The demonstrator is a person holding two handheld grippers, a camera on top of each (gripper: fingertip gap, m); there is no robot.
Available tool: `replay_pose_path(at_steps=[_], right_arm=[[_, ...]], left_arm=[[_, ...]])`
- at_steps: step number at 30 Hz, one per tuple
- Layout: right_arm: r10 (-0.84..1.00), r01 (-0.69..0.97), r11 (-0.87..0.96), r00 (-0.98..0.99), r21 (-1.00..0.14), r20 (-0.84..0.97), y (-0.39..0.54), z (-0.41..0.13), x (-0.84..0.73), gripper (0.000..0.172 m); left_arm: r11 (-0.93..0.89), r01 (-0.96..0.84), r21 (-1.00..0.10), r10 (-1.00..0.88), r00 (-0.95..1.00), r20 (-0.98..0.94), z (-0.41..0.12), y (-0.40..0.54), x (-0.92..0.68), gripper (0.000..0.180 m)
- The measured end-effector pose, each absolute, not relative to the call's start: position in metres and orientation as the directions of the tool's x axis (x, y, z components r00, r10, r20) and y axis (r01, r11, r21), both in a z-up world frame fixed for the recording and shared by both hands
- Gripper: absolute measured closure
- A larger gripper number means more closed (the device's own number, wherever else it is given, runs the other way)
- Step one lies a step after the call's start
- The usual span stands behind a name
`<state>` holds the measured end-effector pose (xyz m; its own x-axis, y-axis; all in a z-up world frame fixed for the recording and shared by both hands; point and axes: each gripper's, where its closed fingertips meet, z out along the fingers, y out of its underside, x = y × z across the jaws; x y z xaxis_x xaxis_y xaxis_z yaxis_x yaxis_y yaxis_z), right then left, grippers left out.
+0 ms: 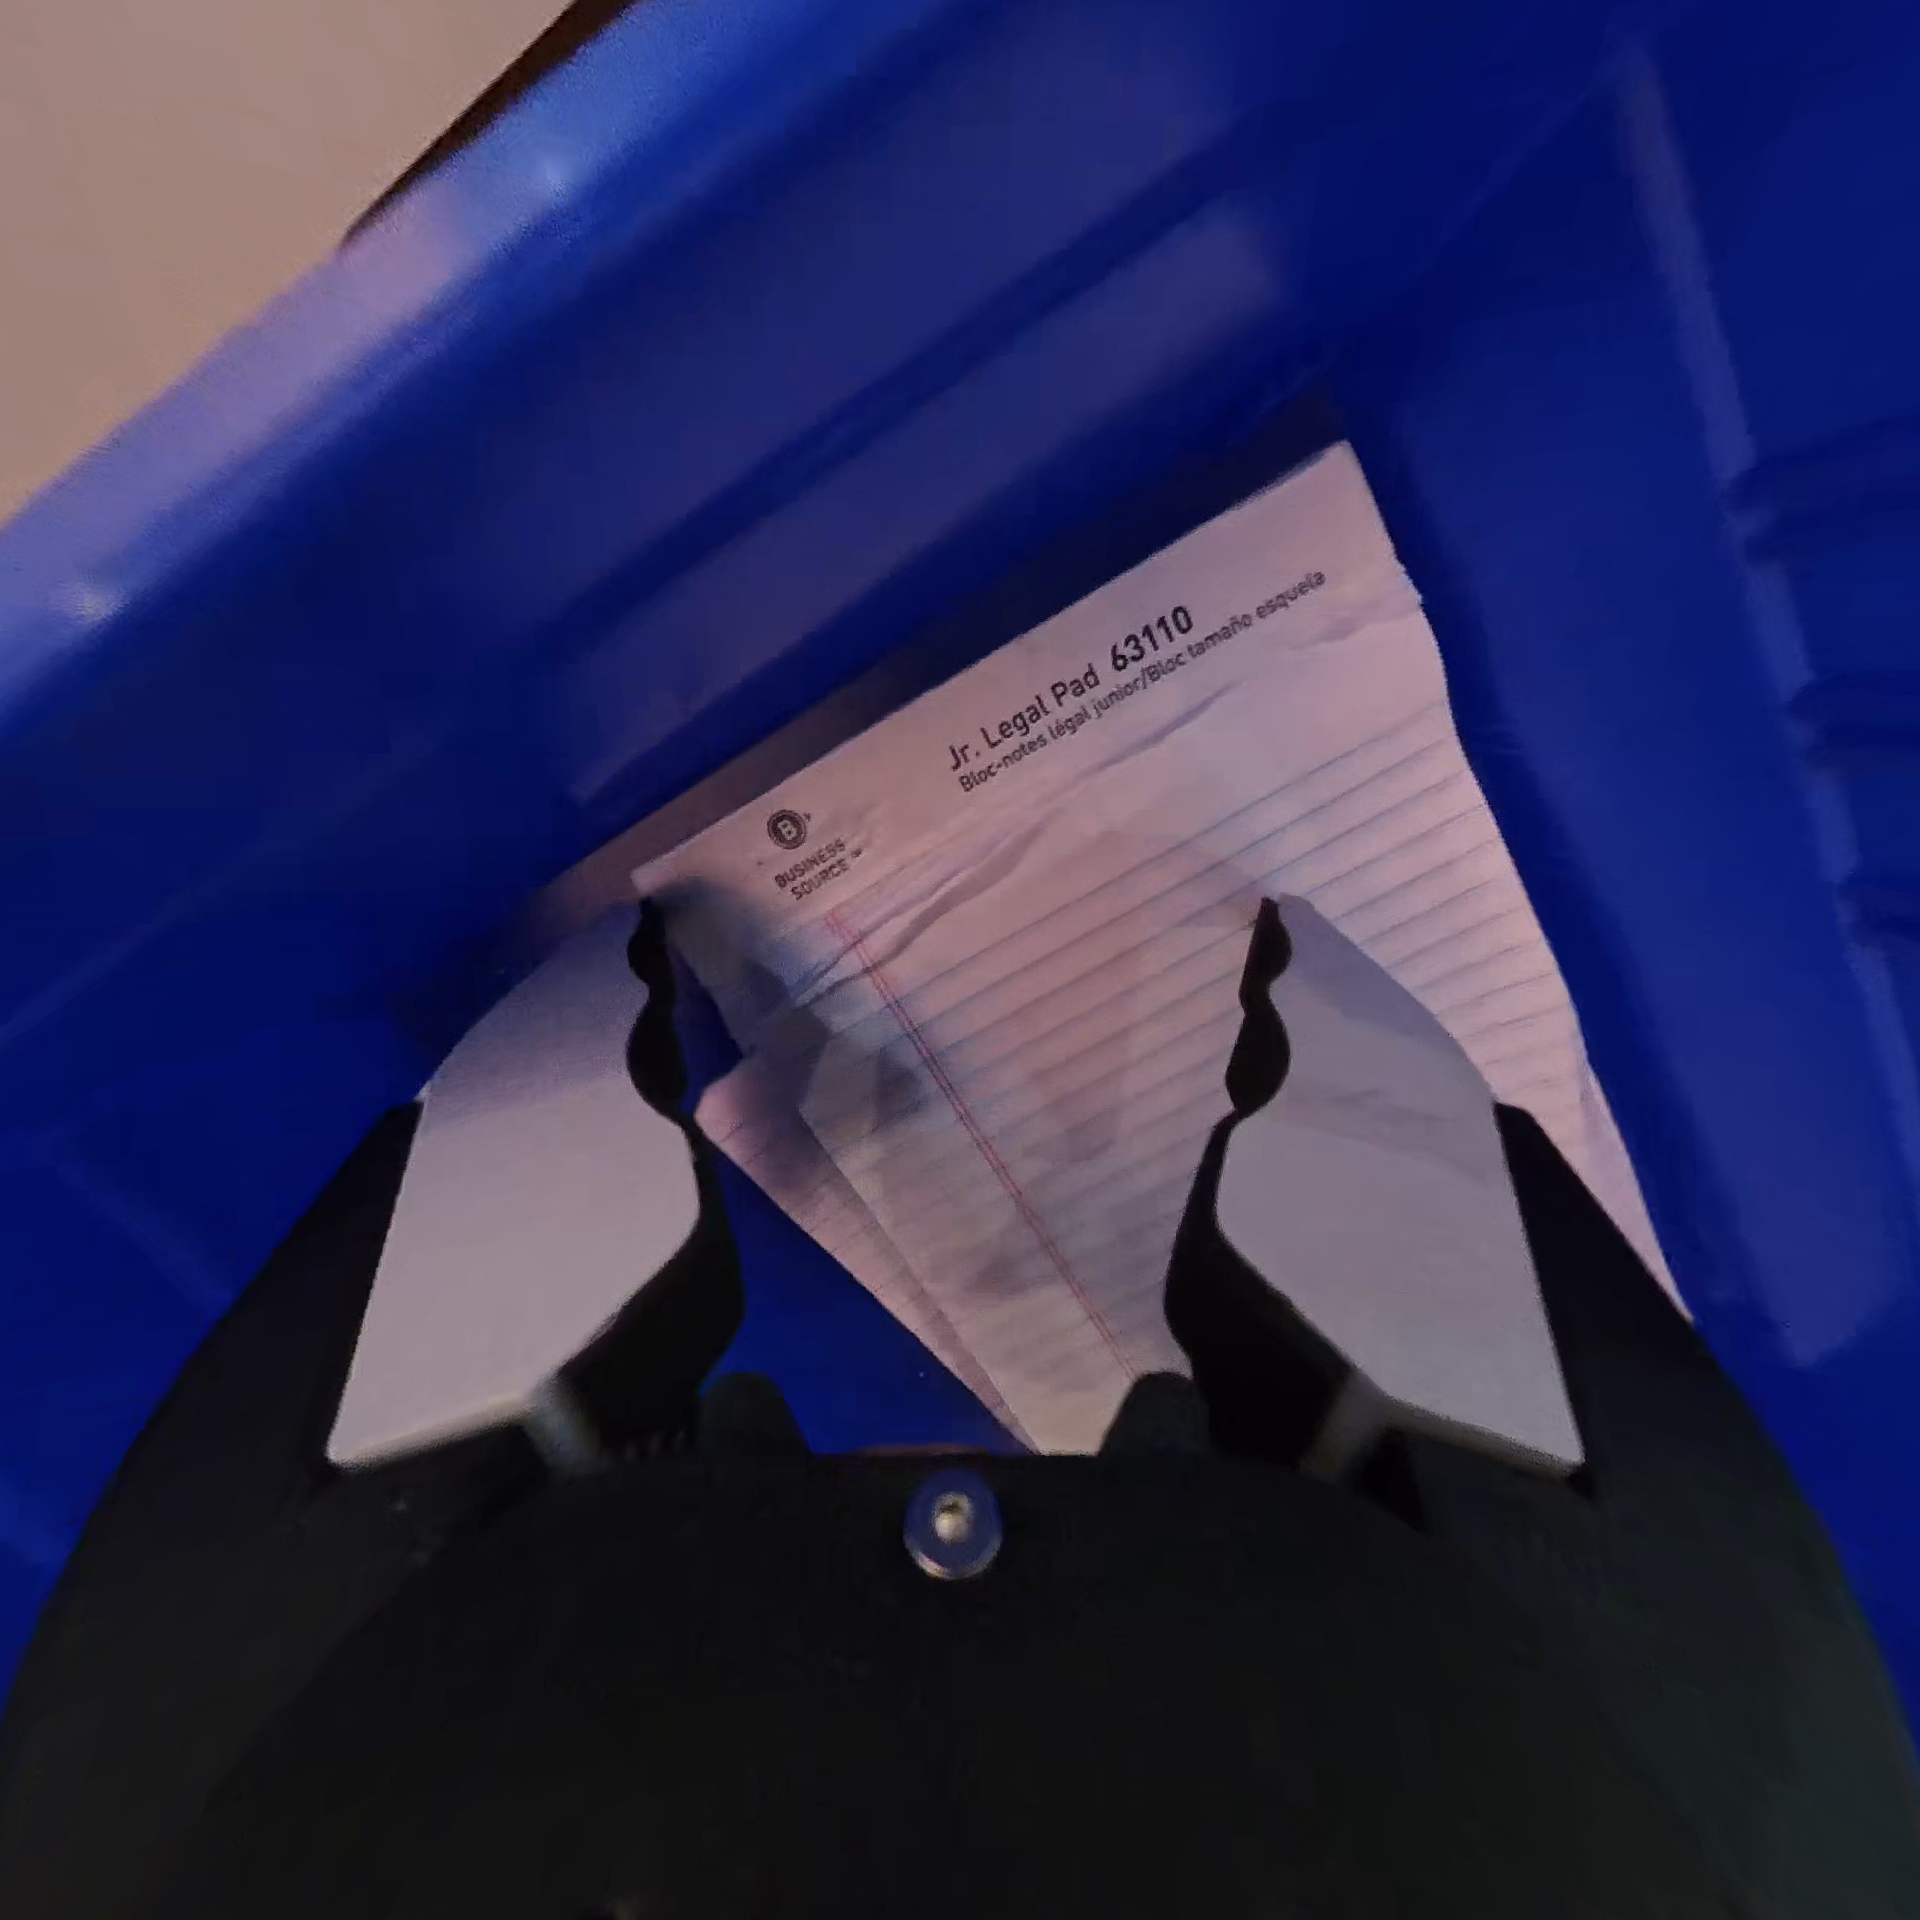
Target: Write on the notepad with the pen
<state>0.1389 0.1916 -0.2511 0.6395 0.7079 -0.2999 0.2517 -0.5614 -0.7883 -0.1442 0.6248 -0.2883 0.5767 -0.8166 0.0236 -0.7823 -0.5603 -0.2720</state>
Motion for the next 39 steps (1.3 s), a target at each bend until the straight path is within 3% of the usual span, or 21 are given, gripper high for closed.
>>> replay_pose_path(at_steps=[4, 7, 13, 16, 17, 18, 19, 21, 24, 27, 30, 32, 35, 39], right_arm=[[0.708, 0.254, -0.56, 0.64, -0.789, -0.297, 0.191, -0.251, 0.139, 0.162], [0.708, 0.253, -0.561, 0.64, -0.788, -0.298, 0.191, -0.251, 0.139, 0.162], [0.709, 0.255, -0.56, 0.64, -0.788, -0.297, 0.191, -0.251, 0.139, 0.161], [0.709, 0.255, -0.56, 0.64, -0.788, -0.297, 0.191, -0.251, 0.139, 0.161], [0.709, 0.254, -0.56, 0.639, -0.788, -0.298, 0.191, -0.251, 0.139, 0.161], [0.709, 0.254, -0.56, 0.639, -0.788, -0.298, 0.191, -0.251, 0.139, 0.161], [0.709, 0.255, -0.56, 0.639, -0.788, -0.297, 0.191, -0.251, 0.139, 0.161], [0.71, 0.255, -0.56, 0.639, -0.788, -0.297, 0.191, -0.251, 0.139, 0.161], [0.71, 0.253, -0.559, 0.638, -0.789, -0.299, 0.191, -0.25, 0.139, 0.161], [0.71, 0.248, -0.559, 0.636, -0.791, -0.302, 0.191, -0.249, 0.14, 0.161], [0.711, 0.249, -0.562, 0.633, -0.789, -0.307, 0.19, -0.25, 0.139, 0.161], [0.711, 0.247, -0.563, 0.631, -0.789, -0.31, 0.19, -0.249, 0.139, 0.161], [0.71, 0.242, -0.564, 0.63, -0.789, -0.314, 0.19, -0.249, 0.14, 0.16], [0.714, 0.249, -0.566, 0.626, -0.786, -0.315, 0.189, -0.25, 0.139, 0.16]], left_arm=[[-0.572, -0.765, -0.297, -0.801, 0.599, 0.001, -0.287, 0.624, -0.146, 0.077], [-0.539, -0.789, -0.296, -0.795, 0.592, -0.13, -0.277, 0.631, -0.152, 0.097], [-0.493, -0.823, -0.283, -0.789, 0.56, -0.254, -0.27, 0.631, -0.153, 0.1], [-0.479, -0.829, -0.289, -0.769, 0.555, -0.317, -0.266, 0.633, -0.155, 0.11], [-0.47, -0.835, -0.288, -0.768, 0.547, -0.334, -0.265, 0.633, -0.156, 0.122], [-0.416, -0.867, -0.274, -0.8, 0.492, -0.342, -0.269, 0.627, -0.152, 0.18], [-0.4, -0.891, -0.216, -0.8, 0.454, -0.391, -0.278, 0.624, -0.157, 0.179], [-0.357, -0.901, -0.247, -0.778, 0.433, -0.455, -0.277, 0.626, -0.147, 0.18], [-0.374, -0.881, -0.291, -0.794, 0.466, -0.391, -0.276, 0.627, -0.142, 0.18], [-0.286, -0.903, -0.32, -0.871, 0.384, -0.306, -0.264, 0.627, -0.136, 0.138], [-0.143, -0.954, -0.264, -0.932, 0.22, -0.288, -0.258, 0.625, -0.138, 0.115], [-0.039, -0.965, -0.258, -0.963, 0.105, -0.248, -0.261, 0.618, -0.135, 0.109], [0.052, -0.986, -0.156, -0.978, -0.018, -0.21, -0.272, 0.613, -0.14, 0.095], [0.082, -0.995, -0.064, -0.99, -0.074, -0.121, -0.281, 0.615, -0.146, 0.085]])
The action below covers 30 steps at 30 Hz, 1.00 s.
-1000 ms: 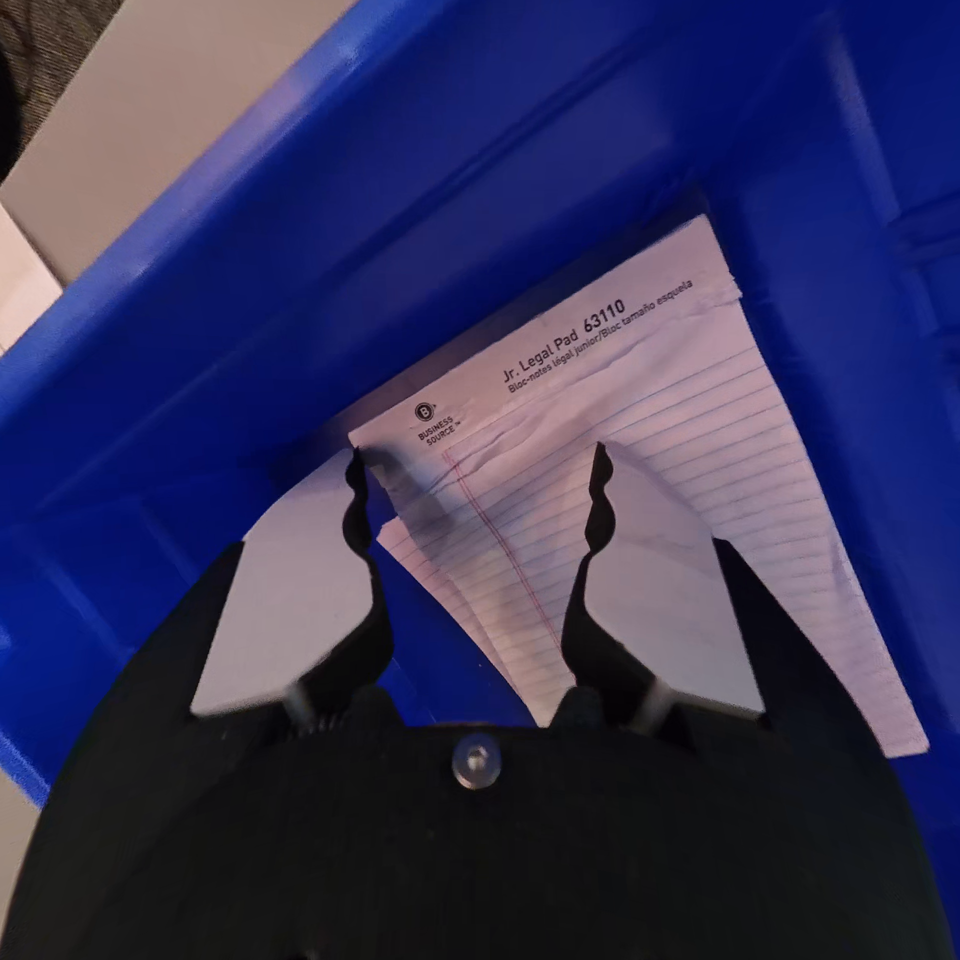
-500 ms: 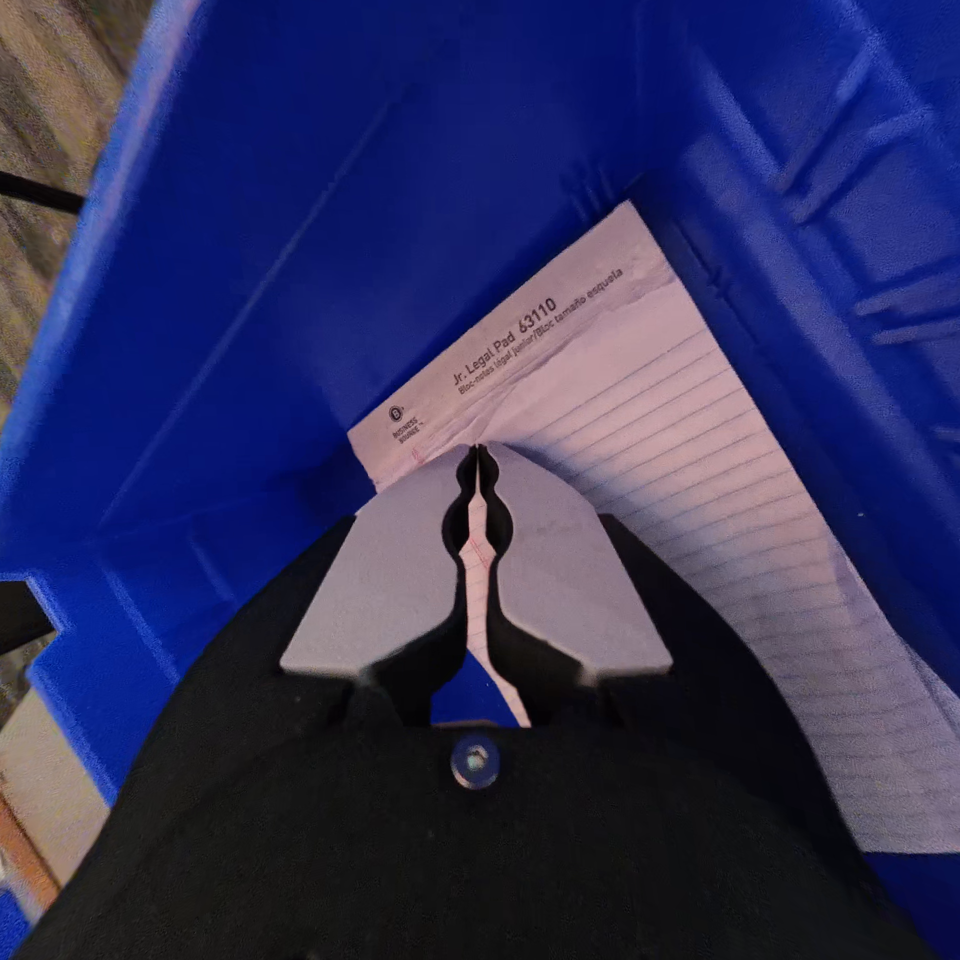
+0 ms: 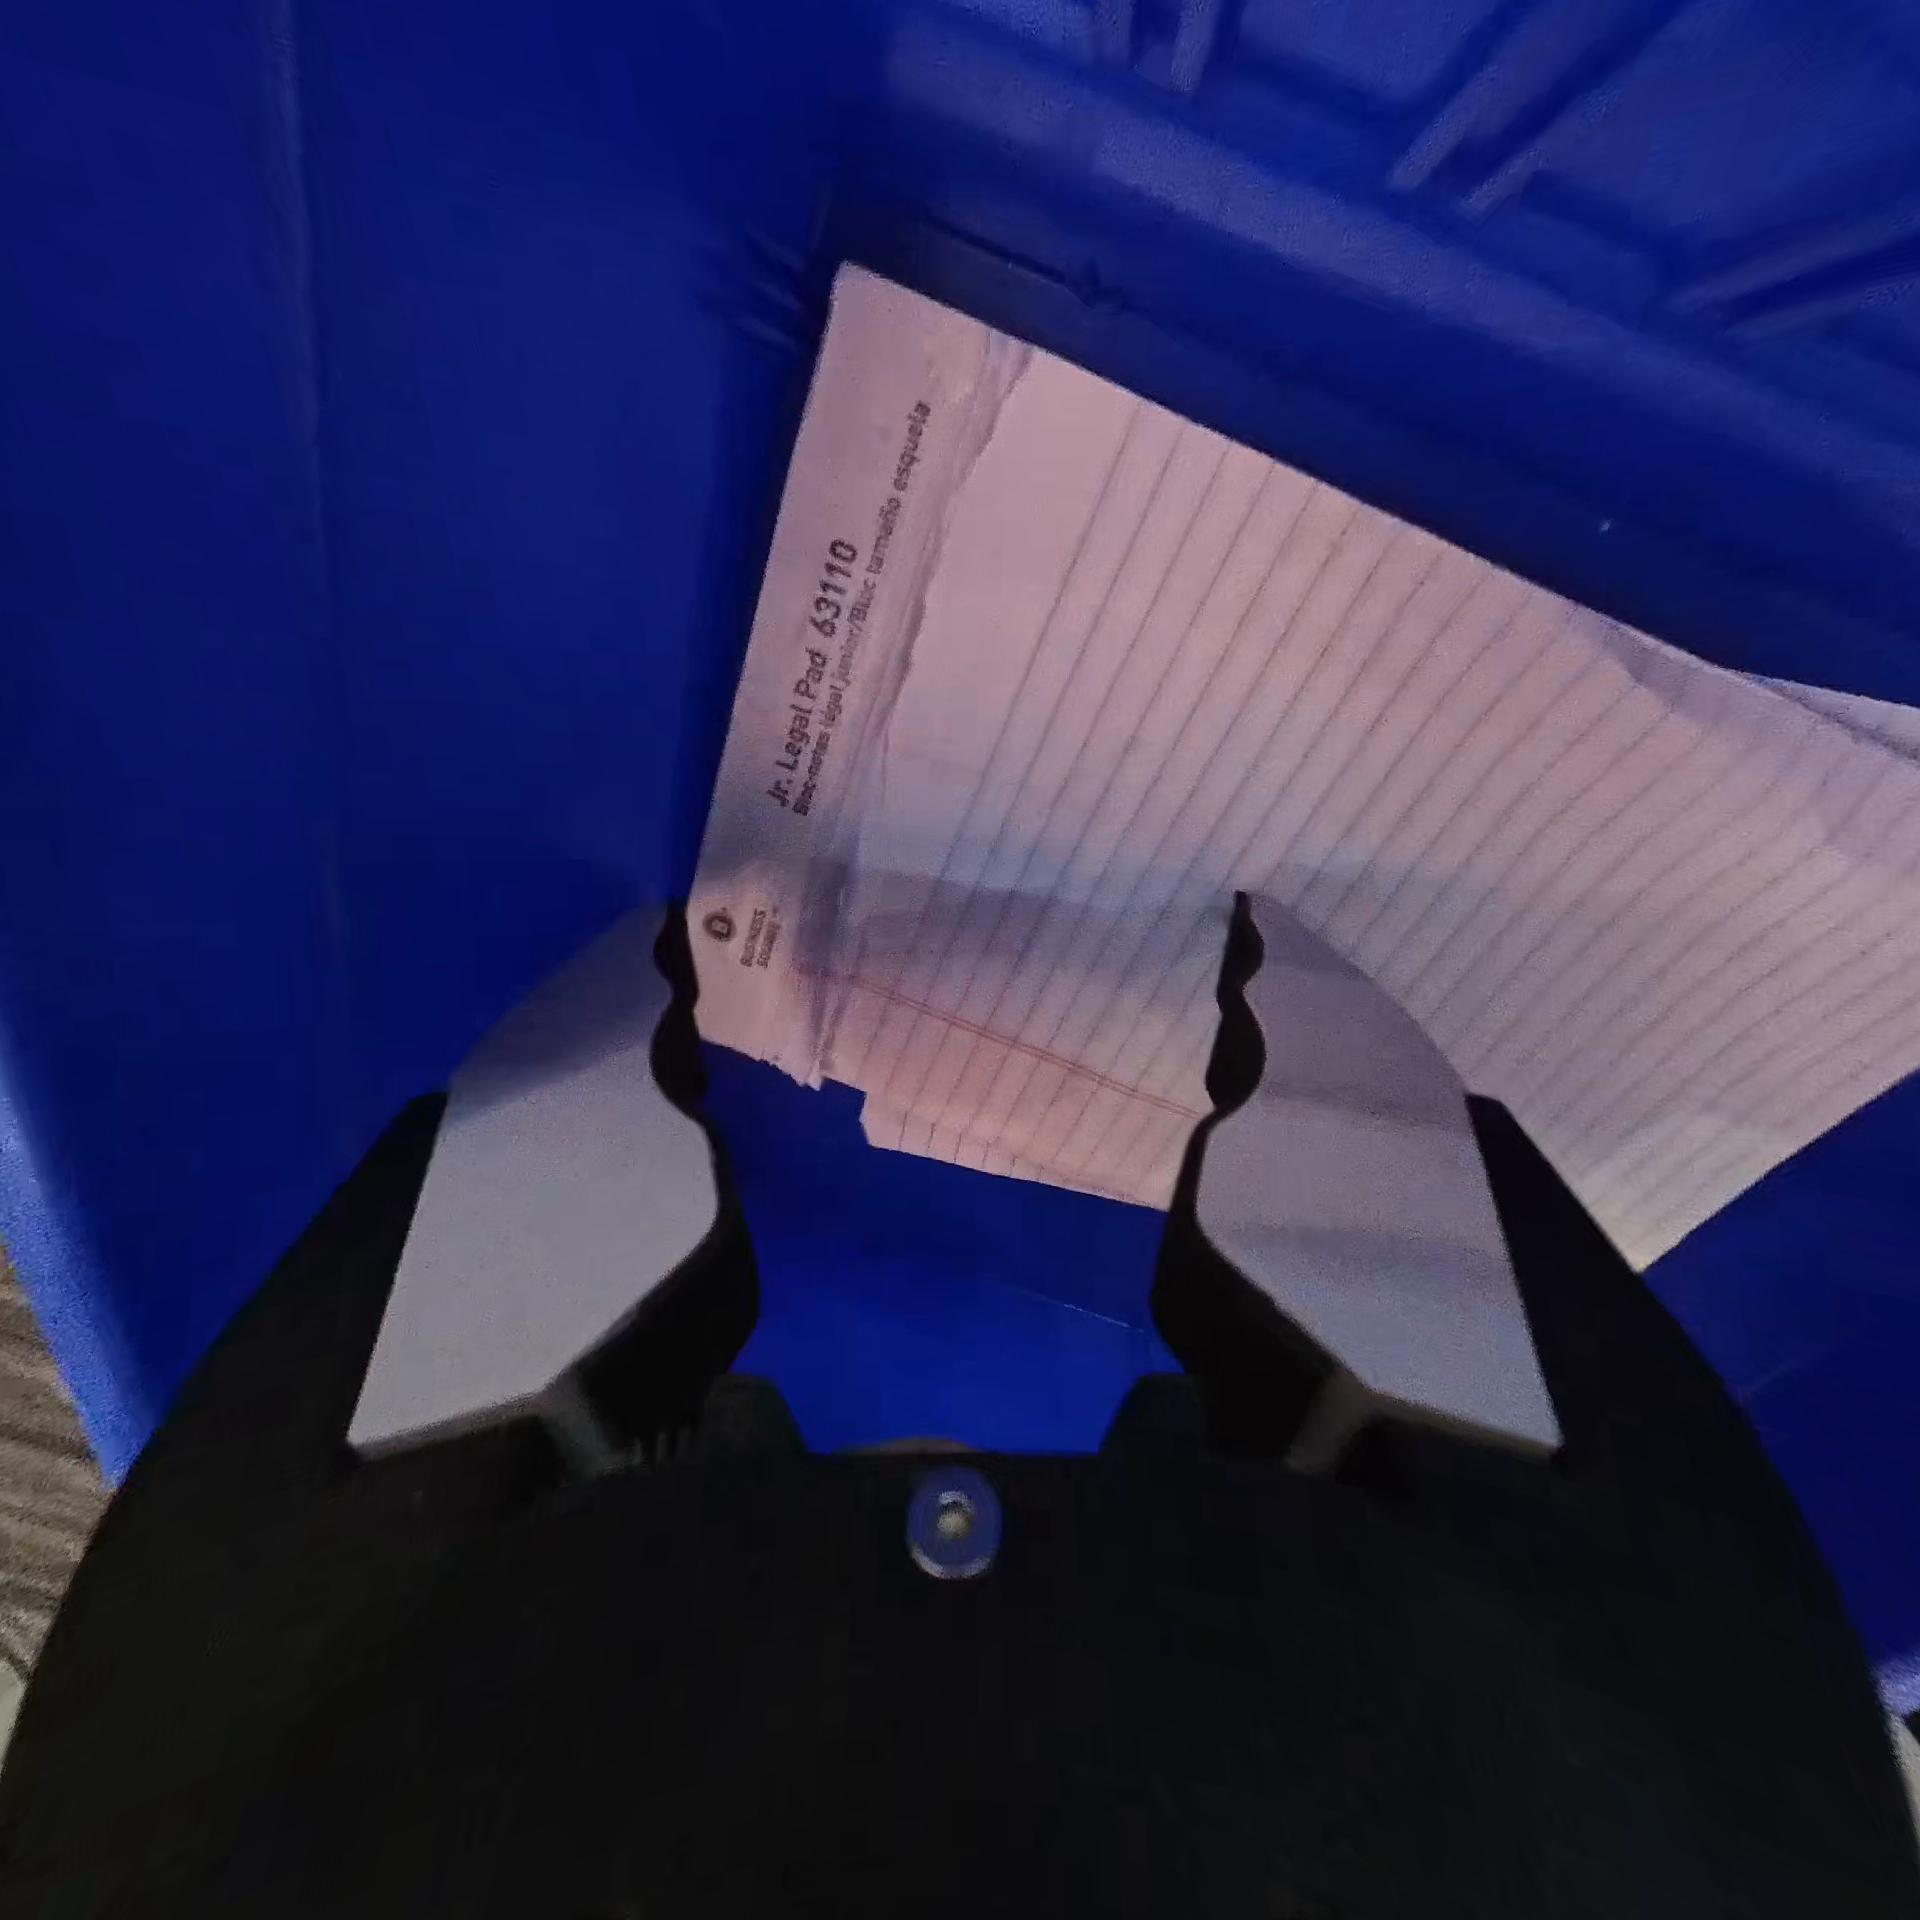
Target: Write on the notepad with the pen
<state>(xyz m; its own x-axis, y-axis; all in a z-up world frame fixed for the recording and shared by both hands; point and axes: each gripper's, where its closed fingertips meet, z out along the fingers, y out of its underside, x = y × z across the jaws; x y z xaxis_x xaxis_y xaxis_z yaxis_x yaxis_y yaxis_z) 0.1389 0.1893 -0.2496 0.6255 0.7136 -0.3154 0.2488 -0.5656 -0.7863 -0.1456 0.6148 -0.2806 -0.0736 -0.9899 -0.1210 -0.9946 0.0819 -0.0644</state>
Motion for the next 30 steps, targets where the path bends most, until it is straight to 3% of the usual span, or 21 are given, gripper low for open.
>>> replay_pose_path(at_steps=[9, 10, 12, 13, 15, 21, 27, 30], right_arm=[[0.712, 0.251, -0.575, 0.622, -0.779, -0.325, 0.189, -0.251, 0.139, 0.159], [0.712, 0.251, -0.575, 0.622, -0.779, -0.326, 0.189, -0.251, 0.139, 0.159], [0.713, 0.251, -0.574, 0.621, -0.779, -0.325, 0.189, -0.25, 0.139, 0.159], [0.713, 0.251, -0.575, 0.621, -0.779, -0.327, 0.189, -0.251, 0.139, 0.159], [0.713, 0.254, -0.578, 0.62, -0.775, -0.328, 0.189, -0.251, 0.138, 0.159], [0.716, 0.255, -0.575, 0.616, -0.777, -0.328, 0.188, -0.251, 0.138, 0.159], [0.717, 0.264, -0.58, 0.615, -0.771, -0.328, 0.187, -0.252, 0.138, 0.159], [0.717, 0.27, -0.578, 0.619, -0.77, -0.321, 0.187, -0.253, 0.138, 0.159]], left_arm=[[0.118, -0.993, -0.03, -0.993, -0.118, -0.021, -0.285, 0.608, -0.144, 0.091], [0.127, -0.992, -0.009, -0.992, -0.126, -0.02, -0.285, 0.604, -0.145, 0.099], [0.168, -0.983, 0.074, -0.986, -0.168, 0.011, -0.283, 0.591, -0.152, 0.132], [0.171, -0.982, 0.081, -0.985, -0.169, 0.023, -0.283, 0.586, -0.154, 0.128], [0.166, -0.982, 0.089, -0.986, -0.165, 0.018, -0.281, 0.585, -0.156, 0.101], [0.162, -0.986, 0.039, -0.987, -0.162, -0.002, -0.263, 0.566, -0.173, 0.067], [0.308, -0.949, 0.073, -0.94, -0.315, -0.132, -0.271, 0.498, -0.192, 0.066], [0.332, -0.942, 0.051, -0.915, -0.335, -0.224, -0.276, 0.488, -0.19, 0.087]])
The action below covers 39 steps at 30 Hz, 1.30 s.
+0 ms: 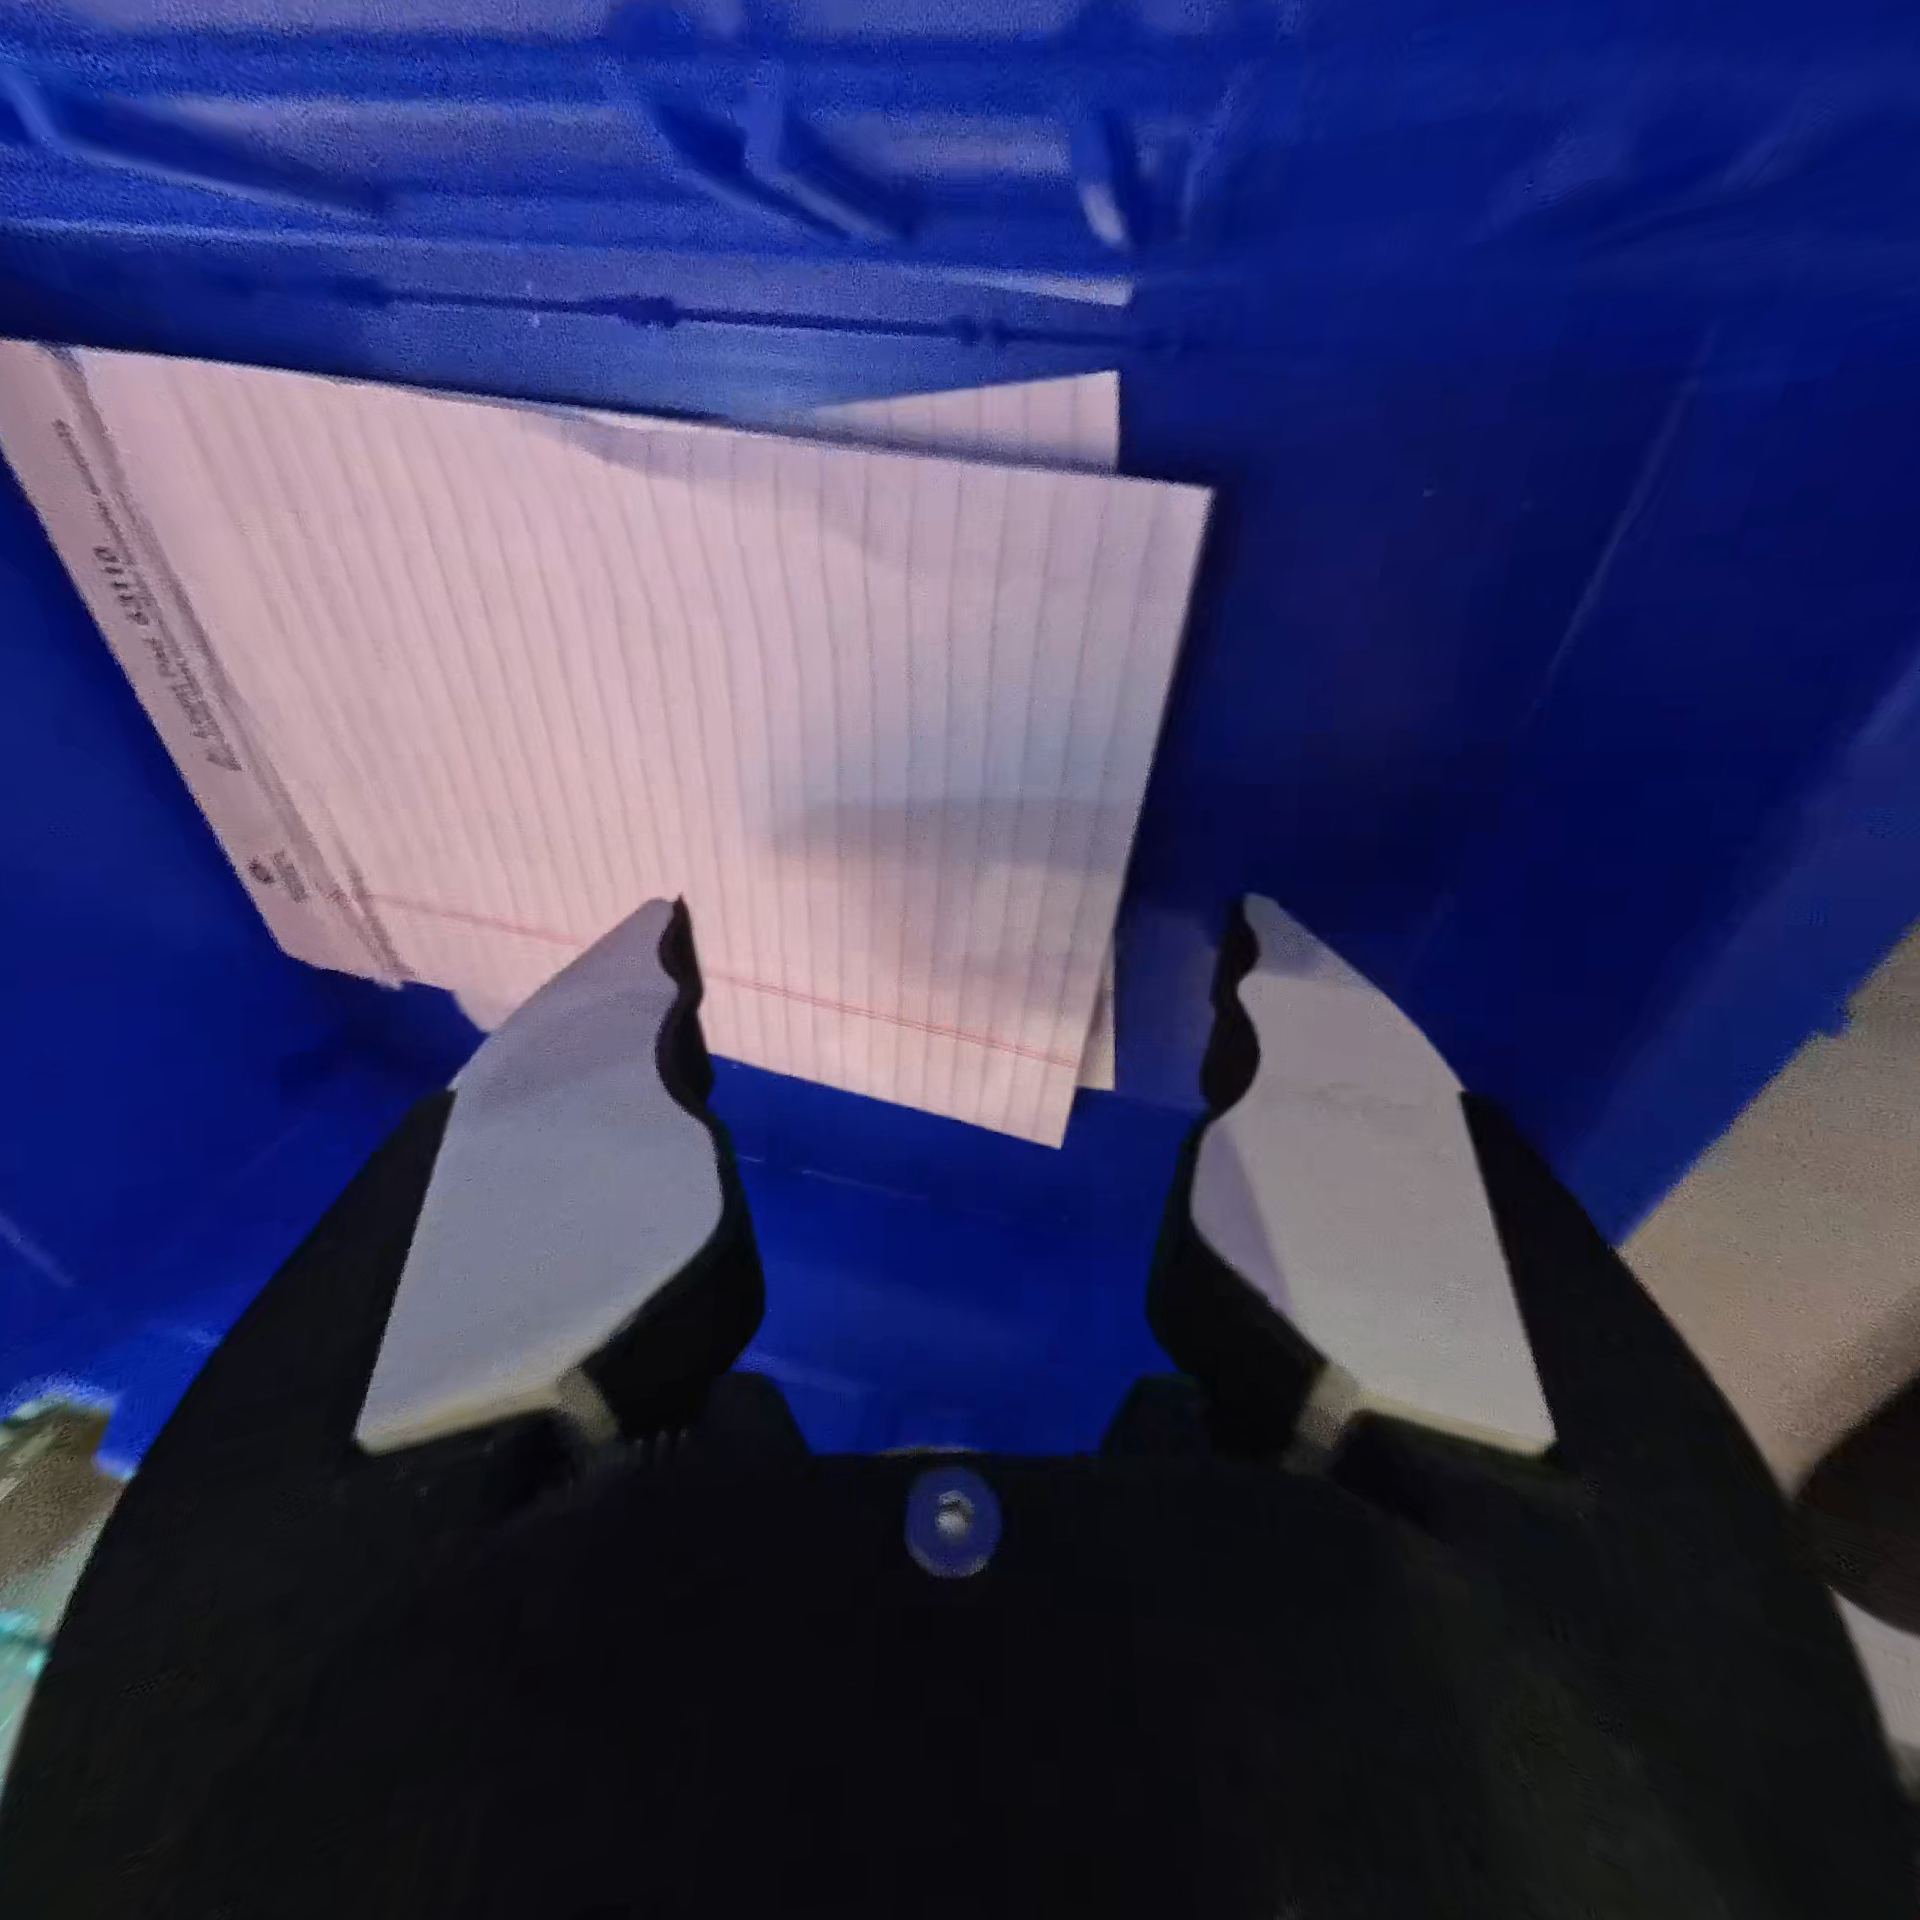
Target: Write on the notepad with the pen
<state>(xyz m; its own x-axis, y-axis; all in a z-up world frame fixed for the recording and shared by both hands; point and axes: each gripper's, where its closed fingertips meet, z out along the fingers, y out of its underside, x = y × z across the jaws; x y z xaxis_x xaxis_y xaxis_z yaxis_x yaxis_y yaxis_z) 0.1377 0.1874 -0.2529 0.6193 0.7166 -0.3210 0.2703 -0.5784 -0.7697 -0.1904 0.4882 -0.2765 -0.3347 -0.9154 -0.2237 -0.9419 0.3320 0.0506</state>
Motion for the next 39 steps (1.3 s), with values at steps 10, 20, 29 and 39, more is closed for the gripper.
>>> replay_pose_path(at_steps=[10, 20, 29, 39], right_arm=[[0.717, 0.28, -0.578, 0.623, -0.767, -0.314, 0.187, -0.254, 0.138, 0.159], [0.717, 0.286, -0.578, 0.625, -0.764, -0.308, 0.187, -0.255, 0.138, 0.159], [0.719, 0.292, -0.577, 0.625, -0.763, -0.305, 0.187, -0.256, 0.138, 0.159], [0.719, 0.291, -0.578, 0.624, -0.763, -0.306, 0.186, -0.256, 0.138, 0.159]], left_arm=[[0.342, -0.933, -0.115, -0.813, -0.232, -0.534, -0.268, 0.491, -0.183, 0.128], [0.399, -0.882, -0.252, -0.69, -0.108, -0.716, -0.239, 0.494, -0.17, 0.157], [0.418, -0.895, -0.157, -0.604, -0.145, -0.784, -0.234, 0.509, -0.166, 0.176], [0.468, -0.882, -0.064, -0.434, -0.166, -0.886, -0.186, 0.521, -0.15, 0.178]])
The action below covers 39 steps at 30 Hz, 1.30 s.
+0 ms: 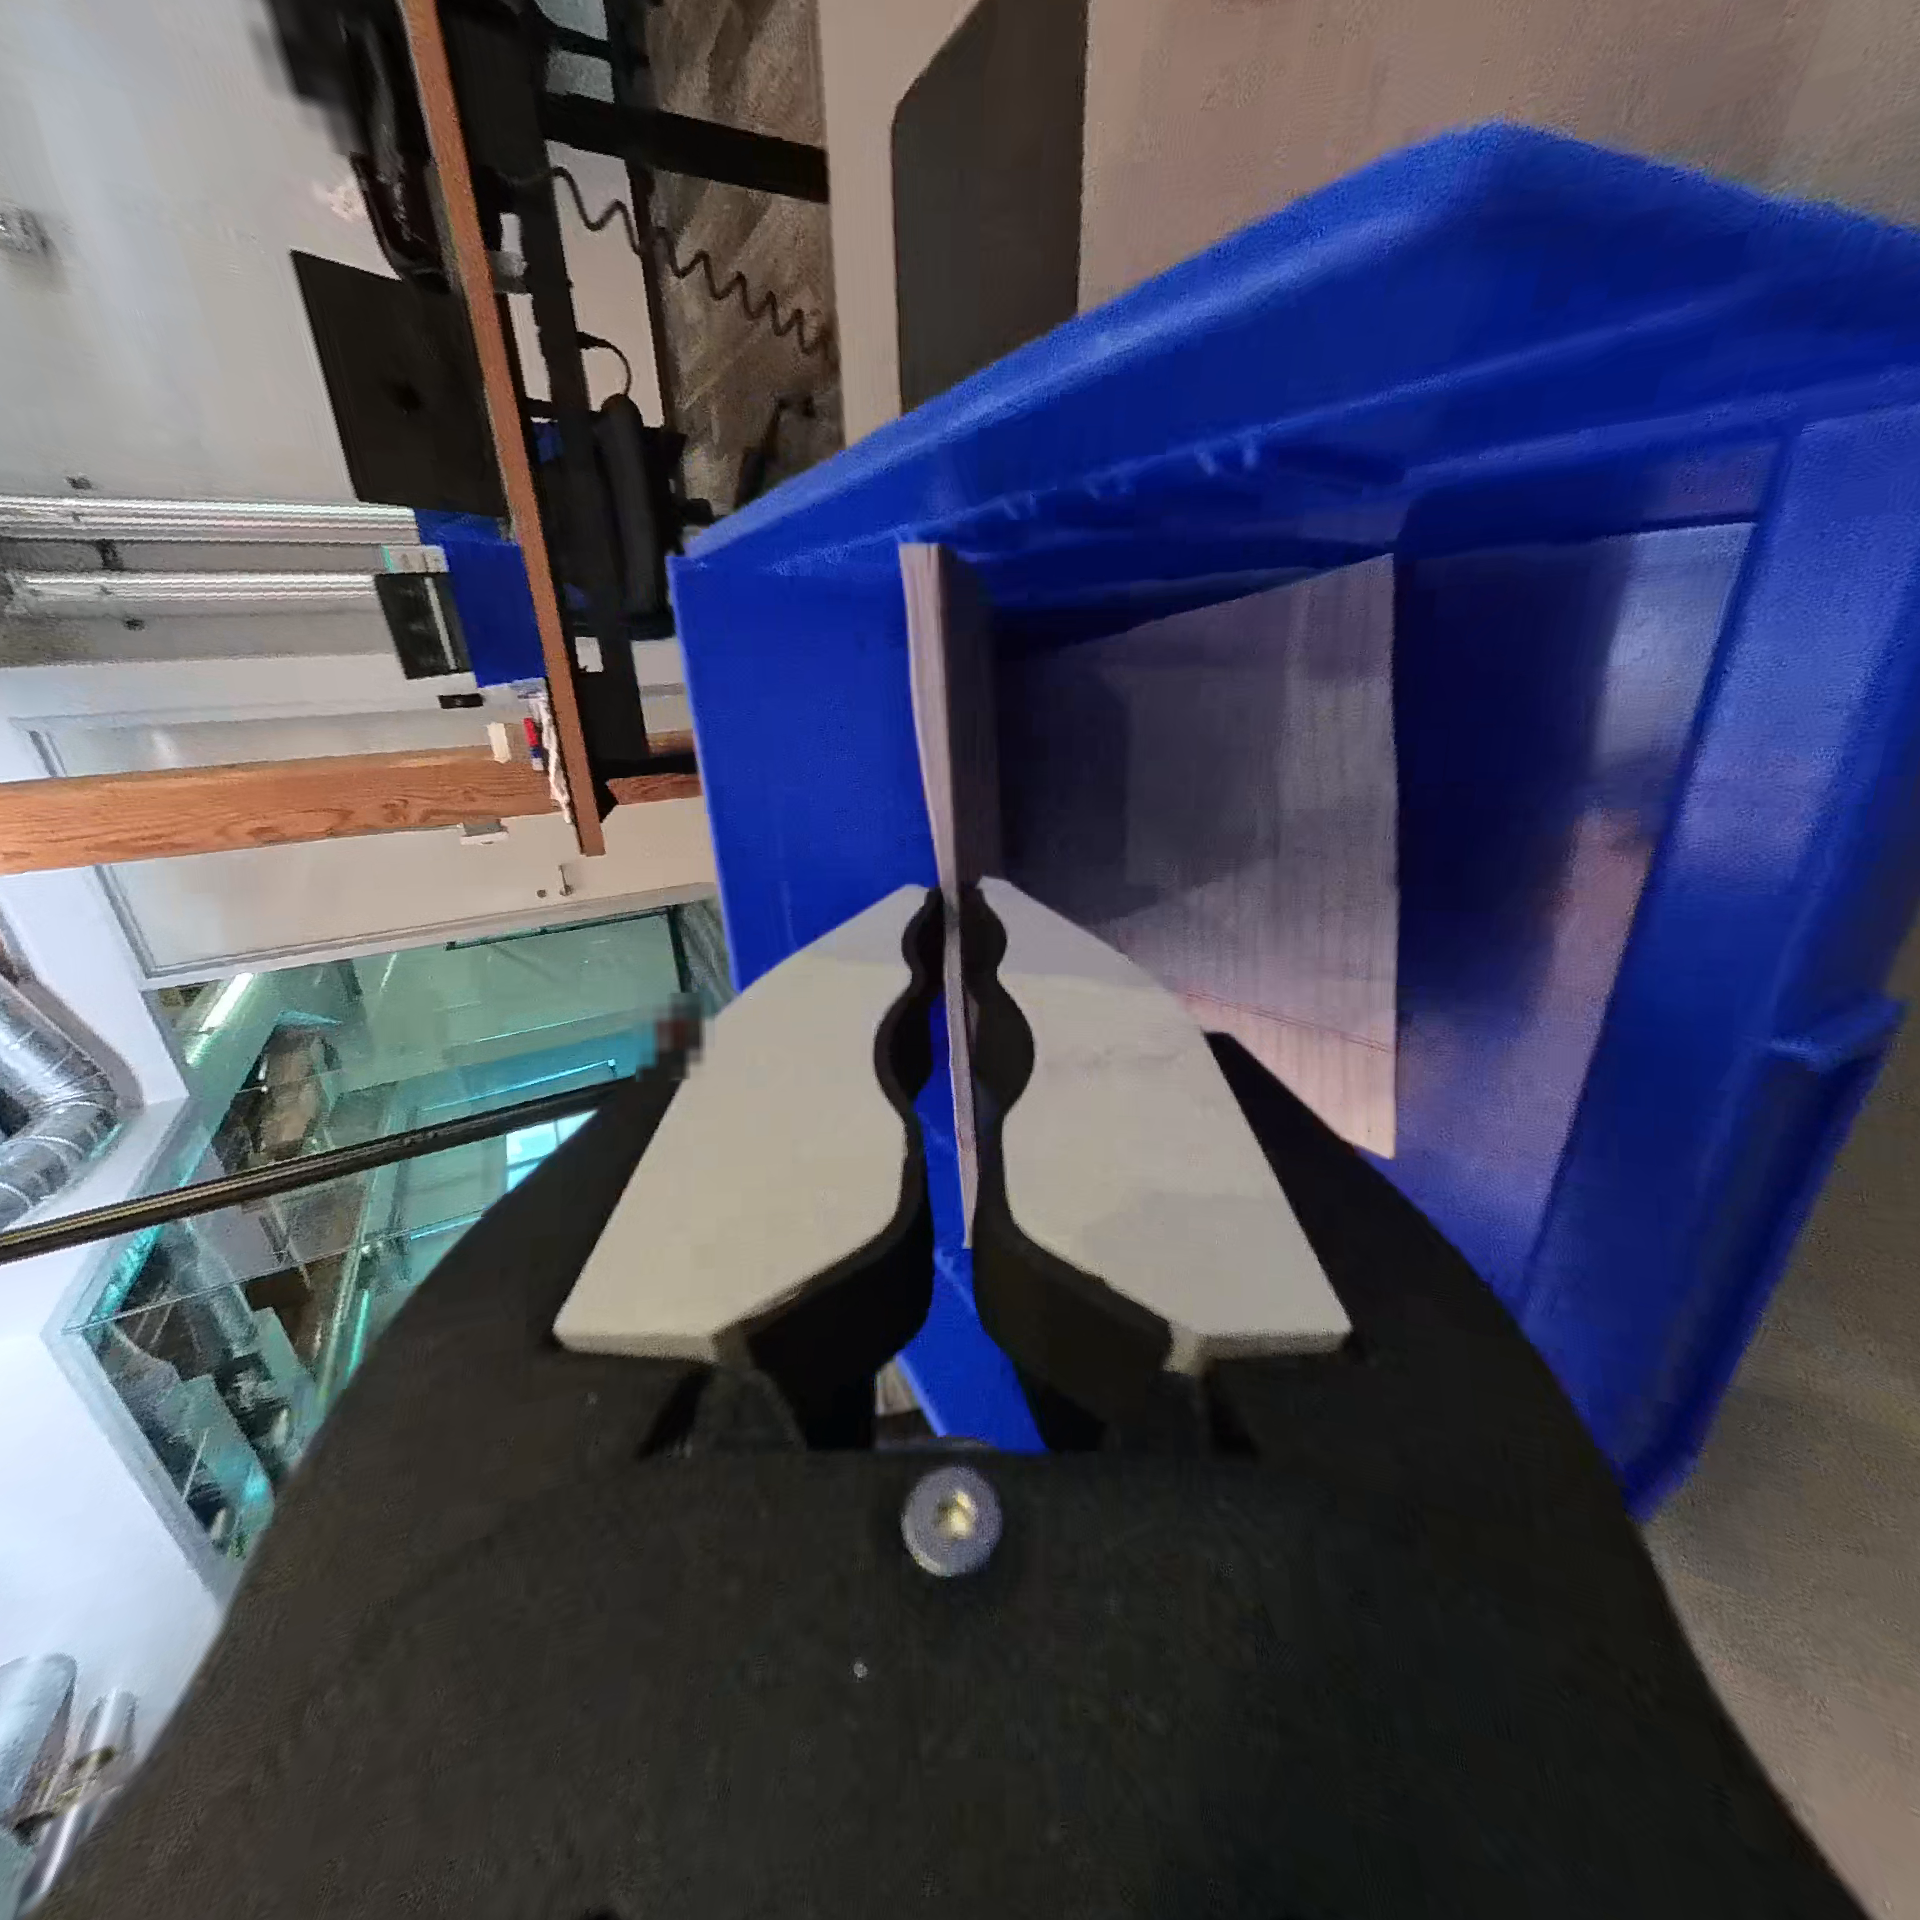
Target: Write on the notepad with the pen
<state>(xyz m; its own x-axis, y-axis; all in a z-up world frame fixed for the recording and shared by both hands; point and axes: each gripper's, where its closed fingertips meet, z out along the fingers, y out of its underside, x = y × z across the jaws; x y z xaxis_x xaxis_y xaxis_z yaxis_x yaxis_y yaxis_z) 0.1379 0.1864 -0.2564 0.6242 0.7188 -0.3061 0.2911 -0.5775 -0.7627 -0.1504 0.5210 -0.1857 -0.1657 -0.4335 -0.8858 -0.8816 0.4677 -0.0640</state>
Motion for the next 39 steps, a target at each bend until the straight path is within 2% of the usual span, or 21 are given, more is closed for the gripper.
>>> replay_pose_path(at_steps=[16, 18, 22, 26, 28, 32, 37, 39], right_arm=[[0.721, 0.301, -0.577, 0.624, -0.759, -0.3, 0.186, -0.259, 0.137, 0.159], [0.722, 0.304, -0.576, 0.624, -0.759, -0.298, 0.186, -0.259, 0.137, 0.159], [0.725, 0.32, -0.576, 0.625, -0.752, -0.289, 0.185, -0.261, 0.136, 0.159], [0.725, 0.319, -0.574, 0.626, -0.754, -0.287, 0.185, -0.261, 0.136, 0.159], [0.723, 0.313, -0.575, 0.626, -0.756, -0.291, 0.186, -0.261, 0.137, 0.159], [0.723, 0.316, -0.577, 0.626, -0.753, -0.292, 0.186, -0.262, 0.136, 0.159], [0.724, 0.321, -0.577, 0.627, -0.751, -0.288, 0.185, -0.262, 0.136, 0.159], [0.723, 0.319, -0.577, 0.627, -0.751, -0.289, 0.186, -0.262, 0.136, 0.159]], left_arm=[[0.47, -0.867, -0.165, -0.371, -0.025, -0.928, -0.053, 0.504, -0.17, 0.177], [0.481, -0.868, -0.127, -0.336, -0.048, -0.941, -0.045, 0.489, -0.178, 0.177], [0.477, -0.876, -0.064, -0.294, -0.09, -0.952, -0.049, 0.471, -0.19, 0.177], [0.475, -0.878, -0.052, -0.279, -0.094, -0.956, -0.053, 0.448, -0.197, 0.177], [0.476, -0.875, -0.095, -0.308, -0.065, -0.949, -0.054, 0.431, -0.2, 0.177], [0.501, -0.858, -0.108, -0.334, -0.077, -0.939, -0.057, 0.381, -0.204, 0.177], [0.554, -0.828, -0.084, -0.348, -0.139, -0.927, -0.083, 0.303, -0.196, 0.177], [0.581, -0.804, -0.129, -0.393, -0.138, -0.909, -0.099, 0.273, -0.185, 0.178]])
